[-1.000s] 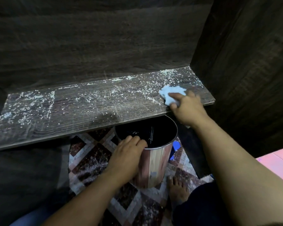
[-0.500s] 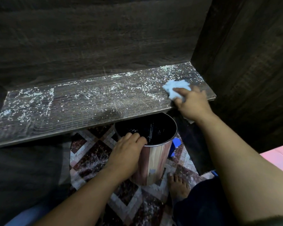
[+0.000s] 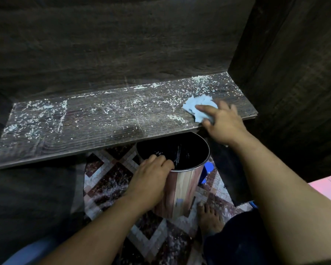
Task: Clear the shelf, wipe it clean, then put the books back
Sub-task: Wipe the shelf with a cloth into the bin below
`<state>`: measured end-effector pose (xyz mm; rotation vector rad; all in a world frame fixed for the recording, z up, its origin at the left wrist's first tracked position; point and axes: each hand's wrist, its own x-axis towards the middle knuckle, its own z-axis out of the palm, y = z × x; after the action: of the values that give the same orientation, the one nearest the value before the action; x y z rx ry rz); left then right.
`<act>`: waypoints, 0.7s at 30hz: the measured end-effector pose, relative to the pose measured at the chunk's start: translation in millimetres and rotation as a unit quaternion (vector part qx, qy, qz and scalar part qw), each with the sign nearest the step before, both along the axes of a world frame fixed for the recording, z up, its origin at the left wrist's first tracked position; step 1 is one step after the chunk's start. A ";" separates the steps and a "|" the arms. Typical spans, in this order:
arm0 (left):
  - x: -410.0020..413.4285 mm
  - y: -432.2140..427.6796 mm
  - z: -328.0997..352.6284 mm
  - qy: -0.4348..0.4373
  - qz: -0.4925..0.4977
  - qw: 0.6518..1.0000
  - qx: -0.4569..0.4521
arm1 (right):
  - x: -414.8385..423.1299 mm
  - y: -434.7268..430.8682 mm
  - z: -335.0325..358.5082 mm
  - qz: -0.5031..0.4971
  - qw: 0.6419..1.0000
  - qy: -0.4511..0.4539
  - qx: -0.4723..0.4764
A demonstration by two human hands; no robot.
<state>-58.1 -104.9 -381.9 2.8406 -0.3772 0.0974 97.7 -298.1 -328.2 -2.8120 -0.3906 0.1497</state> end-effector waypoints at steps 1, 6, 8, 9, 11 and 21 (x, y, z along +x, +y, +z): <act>-1.4 1.0 0.2 0.001 0.000 1.000 -0.002 | -1.9 2.8 0.8 0.022 1.000 0.007 0.005; -11.0 11.7 0.0 0.008 0.008 1.000 0.006 | -5.2 7.6 11.0 0.107 0.989 0.073 0.067; -14.8 16.0 -0.1 0.011 0.007 1.000 0.004 | -5.9 8.7 11.7 0.106 0.985 0.066 0.122; -16.4 17.8 -0.1 0.013 0.006 1.000 0.005 | -5.0 9.0 11.1 0.091 0.986 0.032 0.134; -18.4 20.8 -0.4 0.016 0.007 1.000 0.009 | -3.0 9.0 10.2 0.045 0.990 -0.041 0.125; -18.4 19.9 -0.9 0.015 -0.004 1.000 -0.002 | -11.1 28.8 8.0 0.101 0.994 0.029 0.034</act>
<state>-76.5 -85.0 -382.9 2.8325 -0.3801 0.0529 86.6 -269.3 -320.2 -2.6902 -0.6520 0.2570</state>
